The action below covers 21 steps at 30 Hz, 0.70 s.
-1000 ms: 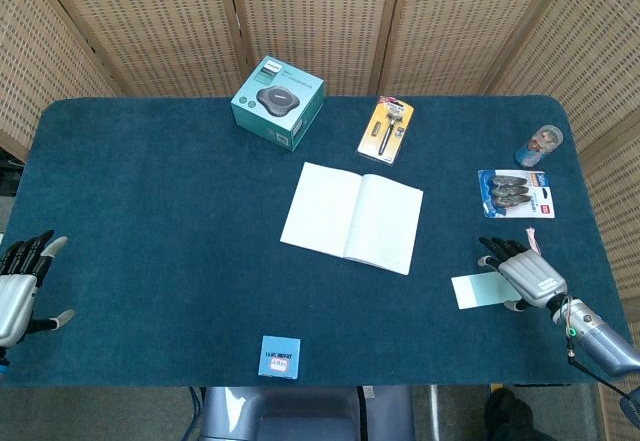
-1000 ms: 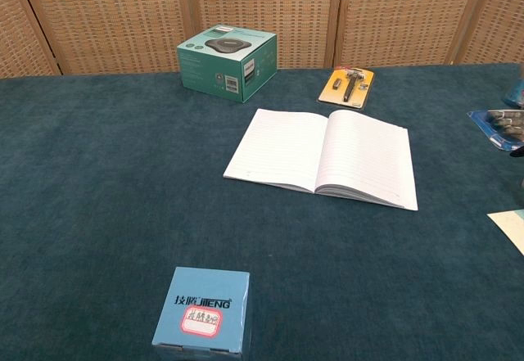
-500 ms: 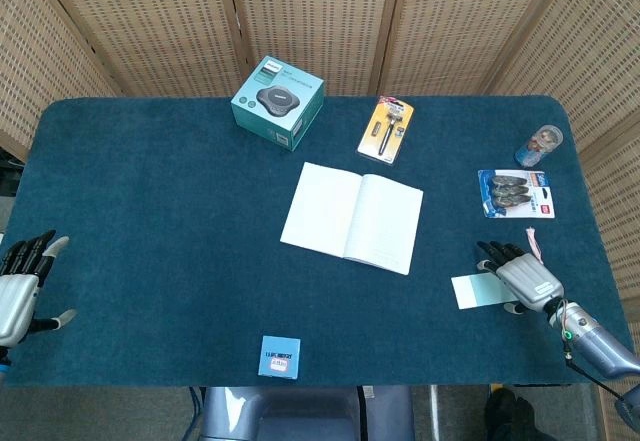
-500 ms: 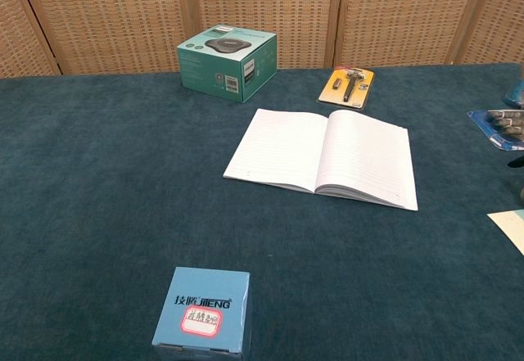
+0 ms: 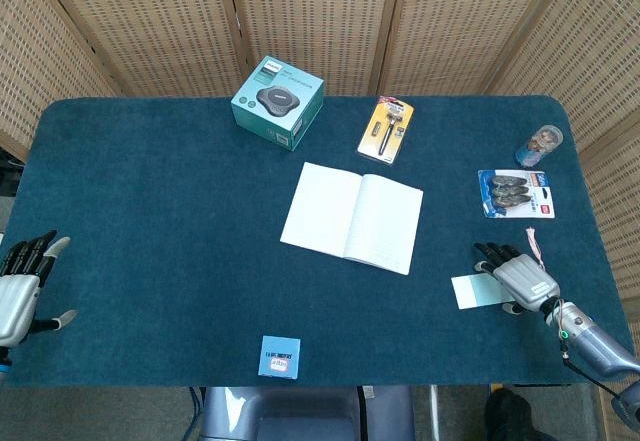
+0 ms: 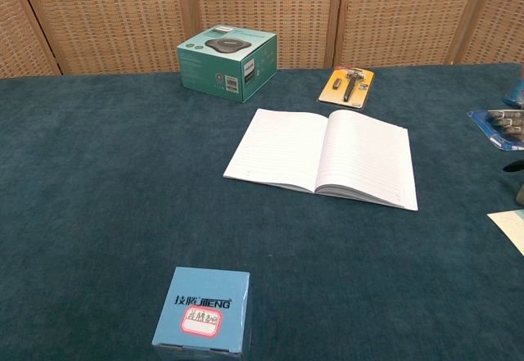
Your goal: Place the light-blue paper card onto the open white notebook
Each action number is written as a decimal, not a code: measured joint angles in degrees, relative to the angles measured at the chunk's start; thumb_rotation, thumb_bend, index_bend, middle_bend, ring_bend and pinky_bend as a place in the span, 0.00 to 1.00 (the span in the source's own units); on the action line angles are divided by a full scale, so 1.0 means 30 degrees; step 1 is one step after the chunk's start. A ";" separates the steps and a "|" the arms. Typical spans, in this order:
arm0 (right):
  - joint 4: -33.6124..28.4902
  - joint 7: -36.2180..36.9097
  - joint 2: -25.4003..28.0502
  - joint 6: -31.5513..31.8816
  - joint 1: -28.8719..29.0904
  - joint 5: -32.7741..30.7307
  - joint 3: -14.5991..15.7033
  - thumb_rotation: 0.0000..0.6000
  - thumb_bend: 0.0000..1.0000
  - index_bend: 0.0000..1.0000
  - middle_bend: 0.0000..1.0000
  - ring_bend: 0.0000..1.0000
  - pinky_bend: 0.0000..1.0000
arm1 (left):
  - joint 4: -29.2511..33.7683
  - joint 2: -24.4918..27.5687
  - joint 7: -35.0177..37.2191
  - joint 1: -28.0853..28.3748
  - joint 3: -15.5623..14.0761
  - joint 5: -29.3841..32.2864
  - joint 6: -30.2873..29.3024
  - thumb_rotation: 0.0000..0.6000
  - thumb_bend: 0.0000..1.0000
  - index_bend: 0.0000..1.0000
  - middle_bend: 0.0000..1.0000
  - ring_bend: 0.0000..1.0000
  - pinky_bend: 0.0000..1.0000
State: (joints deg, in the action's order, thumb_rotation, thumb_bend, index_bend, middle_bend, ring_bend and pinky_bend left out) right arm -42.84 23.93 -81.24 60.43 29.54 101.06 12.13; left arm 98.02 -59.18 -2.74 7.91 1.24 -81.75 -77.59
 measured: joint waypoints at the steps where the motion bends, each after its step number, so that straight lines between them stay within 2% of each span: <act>1: -0.0013 -0.0048 -0.0003 -0.0045 0.0024 -0.0003 0.0008 1.00 0.00 0.24 0.00 0.00 0.14 | 0.0012 0.0002 -0.0006 0.0004 0.0001 0.0000 0.0001 1.00 0.00 0.00 0.00 0.00 0.00; 10: -0.0143 -0.0384 -0.0039 -0.0318 0.0128 -0.0167 0.0017 1.00 0.00 0.27 0.00 0.00 0.14 | 0.0012 0.0027 0.0066 0.0011 -0.0001 0.0013 0.0013 1.00 0.00 0.00 0.00 0.00 0.00; 21: -0.0001 -0.0240 -0.0168 0.0389 -0.0014 0.0033 0.0156 1.00 0.00 0.53 0.00 0.00 0.14 | 0.0019 0.0018 0.0042 0.0016 -0.0026 -0.0020 0.0012 1.00 0.00 0.00 0.00 0.00 0.00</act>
State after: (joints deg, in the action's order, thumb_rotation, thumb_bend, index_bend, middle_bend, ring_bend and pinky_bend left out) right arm -42.84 23.21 -81.74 61.60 29.50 101.16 12.60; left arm 98.08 -59.13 -2.61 7.96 1.16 -81.81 -77.56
